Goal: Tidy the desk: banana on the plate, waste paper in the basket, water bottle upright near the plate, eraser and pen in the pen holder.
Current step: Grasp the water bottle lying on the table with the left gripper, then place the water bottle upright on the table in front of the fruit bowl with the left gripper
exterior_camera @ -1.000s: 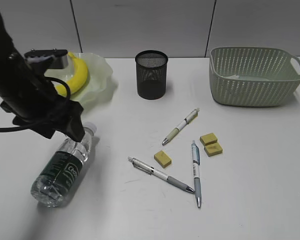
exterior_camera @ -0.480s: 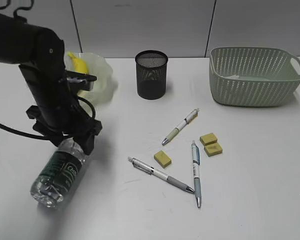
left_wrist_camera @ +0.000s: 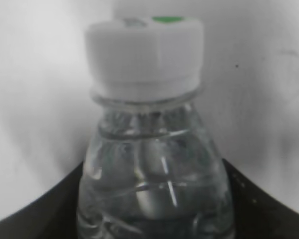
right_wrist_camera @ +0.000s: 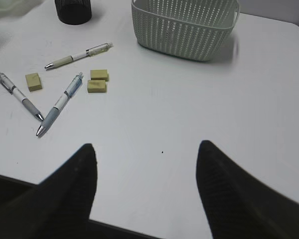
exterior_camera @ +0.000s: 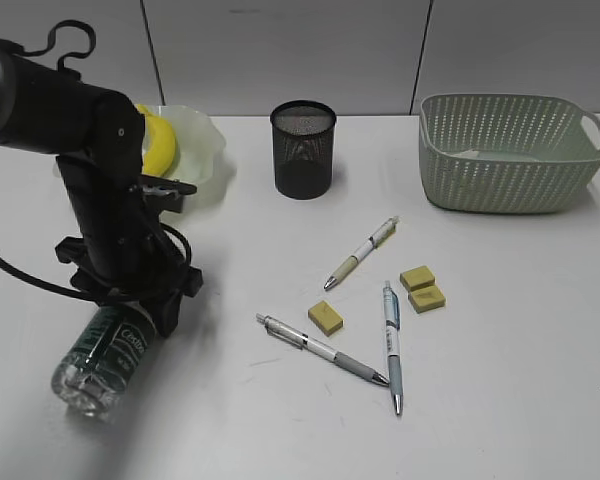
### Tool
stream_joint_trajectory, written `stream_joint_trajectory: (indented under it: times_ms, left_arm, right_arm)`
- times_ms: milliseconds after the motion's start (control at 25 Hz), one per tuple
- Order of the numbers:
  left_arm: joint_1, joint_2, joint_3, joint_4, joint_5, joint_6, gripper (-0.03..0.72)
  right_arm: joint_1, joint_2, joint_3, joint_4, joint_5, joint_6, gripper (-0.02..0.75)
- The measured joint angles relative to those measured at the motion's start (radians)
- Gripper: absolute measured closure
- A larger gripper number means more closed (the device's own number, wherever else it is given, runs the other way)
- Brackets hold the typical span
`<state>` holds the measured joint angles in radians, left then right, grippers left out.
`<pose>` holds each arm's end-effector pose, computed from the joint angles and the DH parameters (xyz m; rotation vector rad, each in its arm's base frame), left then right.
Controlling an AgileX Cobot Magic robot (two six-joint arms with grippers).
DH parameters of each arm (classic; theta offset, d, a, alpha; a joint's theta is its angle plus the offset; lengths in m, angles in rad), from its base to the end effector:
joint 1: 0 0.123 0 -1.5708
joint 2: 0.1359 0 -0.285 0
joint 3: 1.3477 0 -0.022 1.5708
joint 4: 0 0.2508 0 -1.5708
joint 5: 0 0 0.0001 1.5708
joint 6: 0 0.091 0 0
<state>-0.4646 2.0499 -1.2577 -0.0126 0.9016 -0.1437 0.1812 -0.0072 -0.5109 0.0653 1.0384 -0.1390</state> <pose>0.3271 -0.1650 0.1191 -0.4837 -3.0666 -0.0022 -0.0073 0.0039 0.2822 -0.3222 1.9777 0.1046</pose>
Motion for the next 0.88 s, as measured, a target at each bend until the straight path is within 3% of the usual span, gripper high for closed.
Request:
stream_joint_trajectory:
  times_ms: [280, 600, 720, 880]
  left_arm:
    - [0.0, -0.104, 0.001, -0.008, 0.048, 0.0, 0.192]
    - [0.0, -0.4, 0.012, -0.03, 0.067, 0.0, 0.192]
    - [0.0, -0.522, 0.073, -0.013, -0.005, 0.0, 0.192]
    - [0.0, -0.677, 0.255, -0.003, -0.218, 0.0, 0.192]
  right_arm:
    - [0.0, 0.0, 0.0, 0.0, 0.0, 0.001, 0.239]
    - [0.0, 0.0, 0.0, 0.0, 0.0, 0.003, 0.239]
    - [0.0, 0.0, 0.0, 0.0, 0.0, 0.003, 0.239]
    - [0.0, 0.0, 0.0, 0.0, 0.0, 0.003, 0.239]
